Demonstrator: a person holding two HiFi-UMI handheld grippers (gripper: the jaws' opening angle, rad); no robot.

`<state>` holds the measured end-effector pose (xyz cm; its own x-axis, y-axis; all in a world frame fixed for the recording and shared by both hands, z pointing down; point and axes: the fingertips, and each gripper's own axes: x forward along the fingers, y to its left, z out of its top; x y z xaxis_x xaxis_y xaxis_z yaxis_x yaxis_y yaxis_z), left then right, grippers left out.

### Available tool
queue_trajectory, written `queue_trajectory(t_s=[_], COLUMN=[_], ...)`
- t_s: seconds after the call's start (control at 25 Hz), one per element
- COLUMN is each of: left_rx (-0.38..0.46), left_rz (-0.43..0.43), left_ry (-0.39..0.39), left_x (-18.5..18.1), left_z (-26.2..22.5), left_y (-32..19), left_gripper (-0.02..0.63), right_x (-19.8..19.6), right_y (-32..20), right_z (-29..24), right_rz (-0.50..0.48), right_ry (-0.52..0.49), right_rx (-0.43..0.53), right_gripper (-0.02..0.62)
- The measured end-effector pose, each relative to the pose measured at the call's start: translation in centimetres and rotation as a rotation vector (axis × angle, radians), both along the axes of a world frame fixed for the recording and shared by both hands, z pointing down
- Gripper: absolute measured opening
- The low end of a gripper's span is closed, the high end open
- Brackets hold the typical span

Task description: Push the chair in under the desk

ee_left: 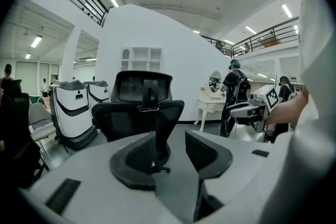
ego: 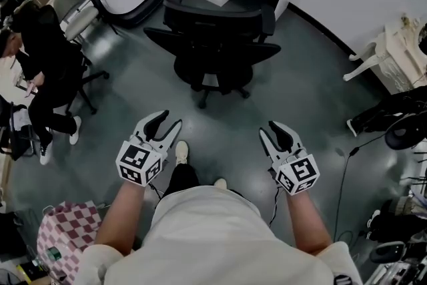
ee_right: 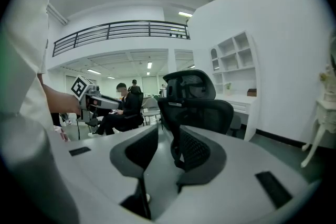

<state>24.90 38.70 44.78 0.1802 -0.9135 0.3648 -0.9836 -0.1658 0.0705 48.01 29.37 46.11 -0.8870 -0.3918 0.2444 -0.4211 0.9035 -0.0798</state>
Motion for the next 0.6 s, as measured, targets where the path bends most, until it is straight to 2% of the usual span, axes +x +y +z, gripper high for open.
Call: queue_trajectory(t_s=[0.32,0.6], left_rx=[0.019,0.034], left_rz=[0.069,0.174], left_ry=[0.005,-0.024], left_x=[-8.3,-13.8], left_z=[-0.7,-1.5], left_y=[-6.4,-11.3], left_gripper=[0.189,0.19], right_x=[-5.5,-13.0], right_y=[-4.6,-6.8], right_z=[-0.7,-2.4], right_rz=[0.131,0.172], right_ry=[0.051,0.044], right_rx=[-0.001,0.008], right_gripper=[0.13,0.13])
